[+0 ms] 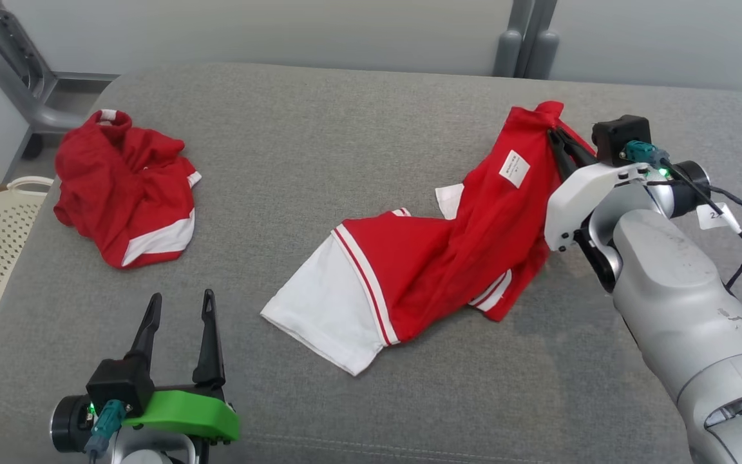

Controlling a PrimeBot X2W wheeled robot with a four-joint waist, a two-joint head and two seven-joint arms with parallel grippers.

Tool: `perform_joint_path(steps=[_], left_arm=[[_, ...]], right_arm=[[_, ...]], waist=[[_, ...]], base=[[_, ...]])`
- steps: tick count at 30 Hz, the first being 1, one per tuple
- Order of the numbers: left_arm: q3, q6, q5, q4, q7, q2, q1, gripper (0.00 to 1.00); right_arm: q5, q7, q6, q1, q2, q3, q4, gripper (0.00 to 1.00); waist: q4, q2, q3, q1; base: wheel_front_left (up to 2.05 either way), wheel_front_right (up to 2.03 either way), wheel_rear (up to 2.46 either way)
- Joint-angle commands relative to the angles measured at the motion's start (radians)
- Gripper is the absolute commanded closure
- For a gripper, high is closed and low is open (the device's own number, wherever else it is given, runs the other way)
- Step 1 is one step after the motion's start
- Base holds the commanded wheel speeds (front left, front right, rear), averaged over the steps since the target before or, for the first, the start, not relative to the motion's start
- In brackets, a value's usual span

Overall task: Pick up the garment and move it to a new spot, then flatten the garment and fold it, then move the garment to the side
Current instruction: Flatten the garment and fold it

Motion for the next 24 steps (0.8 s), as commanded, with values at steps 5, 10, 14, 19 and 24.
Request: perform_joint_path(steps=[5,10,14,19,24], left_arm=[[0.004,-0.003,0.002,0.002,0.0,-0.001,0.006,0.0],[0.0,-0.003,-0.006,0.006,0.0,-0.001,-0.003,0.0],[-0.003,-0.001,-0.014,0.009,0.0,-0.001,-0.002,0.0],[-0.003,0.0,-0.013,0.013,0.0,-0.001,-0.001,0.0],[-0.001,-0.005,-0.005,0.019,0.0,-0.001,-0.015,0.0]], right_arm=[[0.042,-0.011,0.0,0.051,-0.04,0.005,-0.095,1.0],[0.105,-0.012,0.0,0.194,-0.084,-0.04,-0.273,1.0],[0.157,-0.012,0.0,0.35,-0.094,-0.089,-0.402,1.0],[0.207,-0.012,0.0,0.51,-0.073,-0.119,-0.481,1.0],[0.193,-0.011,0.0,0.574,-0.054,-0.142,-0.502,0.0]], waist=[[-0.066,0.0,0.008,0.0],[-0.099,0.0,0.022,0.0],[-0.119,0.0,0.026,0.0],[-0.141,0.0,0.03,0.0],[-0.161,0.0,0.033,0.0]], base=[[0.0,0.0,0.0],[0.0,0.0,0.0],[0.0,0.0,0.0],[0.0,0.0,0.0],[0.0,0.0,0.0]])
